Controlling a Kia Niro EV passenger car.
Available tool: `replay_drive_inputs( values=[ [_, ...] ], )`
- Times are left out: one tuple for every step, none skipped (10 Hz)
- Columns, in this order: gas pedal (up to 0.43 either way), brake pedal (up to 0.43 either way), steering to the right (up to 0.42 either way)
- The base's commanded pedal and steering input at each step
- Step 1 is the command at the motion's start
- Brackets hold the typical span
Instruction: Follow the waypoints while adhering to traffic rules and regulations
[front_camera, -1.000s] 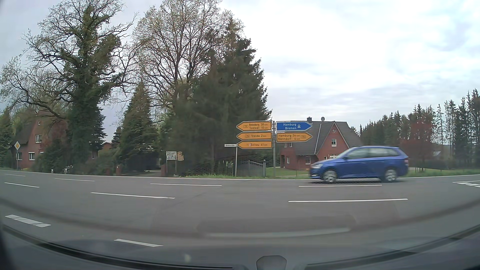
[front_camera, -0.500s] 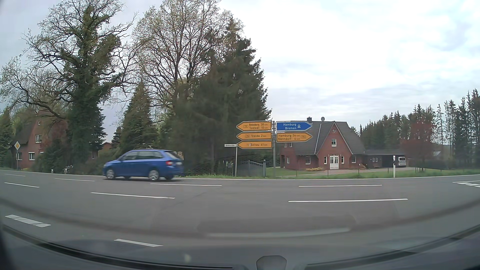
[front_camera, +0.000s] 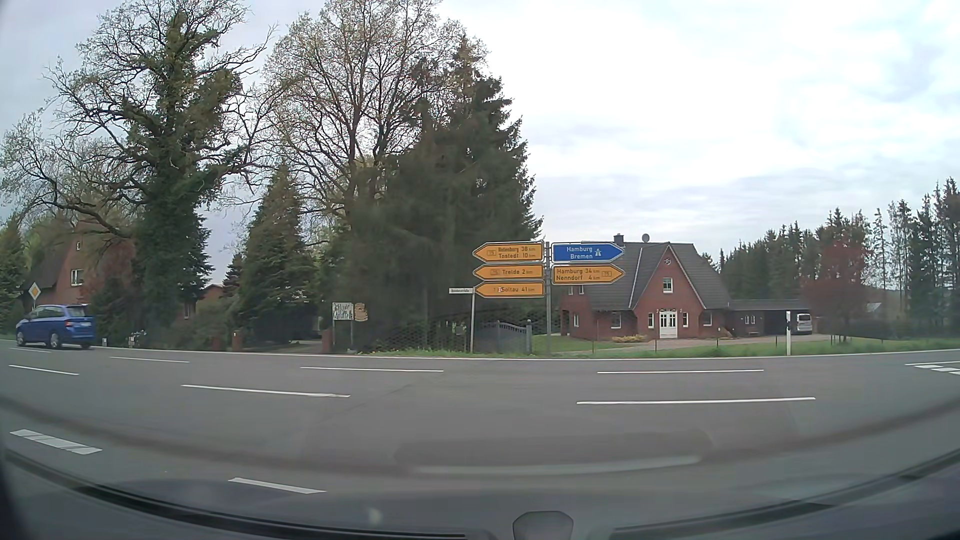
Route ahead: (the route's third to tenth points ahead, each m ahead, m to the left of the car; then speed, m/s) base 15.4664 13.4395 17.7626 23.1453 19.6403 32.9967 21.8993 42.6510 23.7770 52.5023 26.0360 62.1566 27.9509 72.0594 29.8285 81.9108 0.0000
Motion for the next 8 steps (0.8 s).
replay_drive_inputs(
  values=[
    [0.000, 0.165, -0.016],
    [0.000, 0.165, -0.016],
    [0.000, 0.165, -0.016],
    [0.000, 0.165, -0.016],
    [0.000, 0.165, -0.016],
    [0.000, 0.165, -0.016],
    [0.000, 0.165, -0.016],
    [0.000, 0.165, -0.016]
  ],
)
